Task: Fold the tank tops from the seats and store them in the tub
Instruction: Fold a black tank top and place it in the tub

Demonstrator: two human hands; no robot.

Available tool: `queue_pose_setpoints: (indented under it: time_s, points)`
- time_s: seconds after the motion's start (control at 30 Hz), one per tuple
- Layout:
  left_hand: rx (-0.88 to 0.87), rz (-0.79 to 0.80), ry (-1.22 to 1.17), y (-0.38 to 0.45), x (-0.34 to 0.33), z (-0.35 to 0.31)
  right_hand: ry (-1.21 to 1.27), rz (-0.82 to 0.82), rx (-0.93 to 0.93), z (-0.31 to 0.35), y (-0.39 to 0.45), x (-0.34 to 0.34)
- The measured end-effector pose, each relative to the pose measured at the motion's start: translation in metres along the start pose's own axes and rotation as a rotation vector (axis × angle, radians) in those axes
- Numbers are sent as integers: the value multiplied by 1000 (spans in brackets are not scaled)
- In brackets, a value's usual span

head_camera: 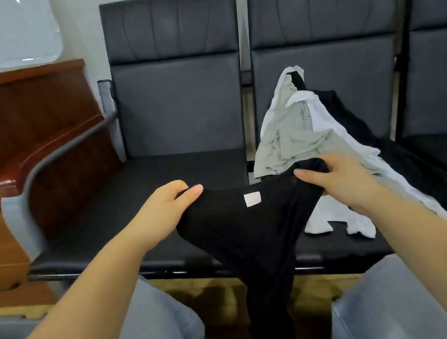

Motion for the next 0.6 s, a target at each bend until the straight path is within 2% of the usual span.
queue_pose_setpoints:
  time_s: [0.03,0.1,0.2,0.3,0.4,0.6]
  points:
    - [-12,-2,-39,-2,10,-7,38,21,-13,9,-2,1]
    - [-6,35,-271,-8,28,-24,108,44,-42,31,-6,1]
    - [71,119,-601,-21,53,-44,354,123,-117,63,-14,-10]
    - [131,135,-718,-30,84,-55,520,211,-160,93,-20,-22]
    - [150,88,-736,-31,114,-52,387,297,-77,118,-18,-30]
    - [222,46,-720,-32,147,-9,-113,301,55,134,1,-30]
Point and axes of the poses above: each hand's wrist, its own y-axis towards the middle knuckle, its own x-axis out of the back of the hand, z = x × y, the point moved 7 cm from there along y, towards the middle knuckle, and after that the axes turned 10 degrees about y, right-handed, at the moved point
